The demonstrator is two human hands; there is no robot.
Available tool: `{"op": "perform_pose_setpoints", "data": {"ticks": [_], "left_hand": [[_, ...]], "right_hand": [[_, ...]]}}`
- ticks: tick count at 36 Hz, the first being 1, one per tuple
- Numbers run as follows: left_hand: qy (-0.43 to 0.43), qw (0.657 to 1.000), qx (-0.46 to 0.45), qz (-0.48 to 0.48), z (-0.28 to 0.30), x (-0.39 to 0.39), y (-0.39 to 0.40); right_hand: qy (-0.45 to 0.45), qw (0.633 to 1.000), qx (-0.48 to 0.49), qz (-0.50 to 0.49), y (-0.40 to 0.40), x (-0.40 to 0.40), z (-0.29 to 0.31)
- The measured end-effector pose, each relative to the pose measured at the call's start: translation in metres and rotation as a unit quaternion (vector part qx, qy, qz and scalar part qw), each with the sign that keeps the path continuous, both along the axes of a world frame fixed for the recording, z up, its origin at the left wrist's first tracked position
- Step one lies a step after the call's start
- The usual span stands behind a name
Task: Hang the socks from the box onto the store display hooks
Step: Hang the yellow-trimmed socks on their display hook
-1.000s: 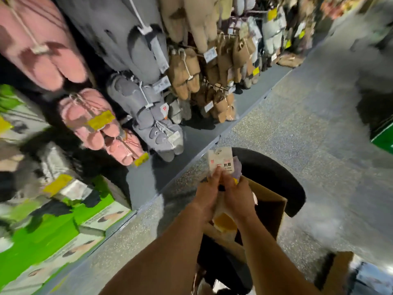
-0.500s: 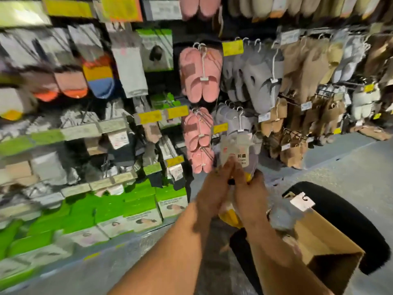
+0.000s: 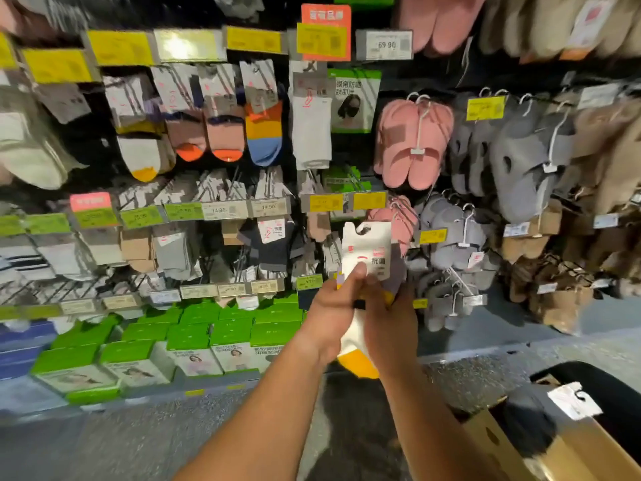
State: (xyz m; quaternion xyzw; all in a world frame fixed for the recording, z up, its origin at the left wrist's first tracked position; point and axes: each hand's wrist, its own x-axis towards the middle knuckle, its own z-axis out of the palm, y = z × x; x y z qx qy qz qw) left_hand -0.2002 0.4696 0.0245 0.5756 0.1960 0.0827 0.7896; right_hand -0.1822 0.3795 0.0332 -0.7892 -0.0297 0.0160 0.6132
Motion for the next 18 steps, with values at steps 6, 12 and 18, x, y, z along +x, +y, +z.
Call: {"op": "perform_pose_setpoints", "data": {"ticks": [6,12,18], "left_hand": [[0.015,0.999,0.025,0.034,0.003,0.007,0.01],[-0.009,0.997,0.018,0.073,0.012,-0.002,0.023],[-0.004,0.992,0.014,0.123,0.031,-0.024,0.053]], "right_hand": [[-0.012,0.999,0.016,0.038,0.009,0.011,0.002],[-0.054,0.996,0.013,0.065,0.025,0.016,0.007],[-0.072,0.991,0.022,0.114,0.059,-0.003,0.025]]}}
